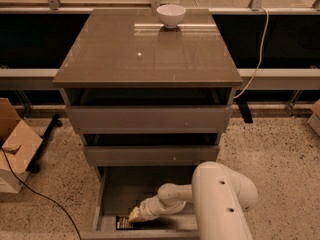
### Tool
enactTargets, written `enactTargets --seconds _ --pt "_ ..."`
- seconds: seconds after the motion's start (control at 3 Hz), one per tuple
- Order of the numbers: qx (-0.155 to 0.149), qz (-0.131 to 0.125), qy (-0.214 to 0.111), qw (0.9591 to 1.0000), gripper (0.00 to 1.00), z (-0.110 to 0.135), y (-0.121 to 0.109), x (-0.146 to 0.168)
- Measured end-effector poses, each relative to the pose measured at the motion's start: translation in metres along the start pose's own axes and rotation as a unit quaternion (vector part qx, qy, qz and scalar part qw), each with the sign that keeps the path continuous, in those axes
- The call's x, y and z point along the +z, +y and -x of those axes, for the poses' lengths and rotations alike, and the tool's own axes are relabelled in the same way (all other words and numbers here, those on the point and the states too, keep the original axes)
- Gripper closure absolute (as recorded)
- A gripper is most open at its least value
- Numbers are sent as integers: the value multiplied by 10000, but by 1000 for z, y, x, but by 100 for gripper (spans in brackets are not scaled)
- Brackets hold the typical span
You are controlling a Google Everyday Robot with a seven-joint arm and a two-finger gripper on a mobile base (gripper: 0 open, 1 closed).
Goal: Pick rxbar chocolate from bottom drawer and place on counter
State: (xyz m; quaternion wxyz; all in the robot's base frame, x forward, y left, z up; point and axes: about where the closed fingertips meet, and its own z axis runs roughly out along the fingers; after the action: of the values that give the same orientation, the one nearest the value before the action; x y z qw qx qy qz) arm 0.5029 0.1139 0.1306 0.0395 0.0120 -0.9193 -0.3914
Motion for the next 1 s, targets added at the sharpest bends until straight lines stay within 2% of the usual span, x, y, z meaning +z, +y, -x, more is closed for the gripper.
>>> enactTargets --seconds 0.67,1.0 --pt "-216 57 -380 9990 53 -4 12 -35" --pt "-226 86 -452 9987 22 -5 10 -45"
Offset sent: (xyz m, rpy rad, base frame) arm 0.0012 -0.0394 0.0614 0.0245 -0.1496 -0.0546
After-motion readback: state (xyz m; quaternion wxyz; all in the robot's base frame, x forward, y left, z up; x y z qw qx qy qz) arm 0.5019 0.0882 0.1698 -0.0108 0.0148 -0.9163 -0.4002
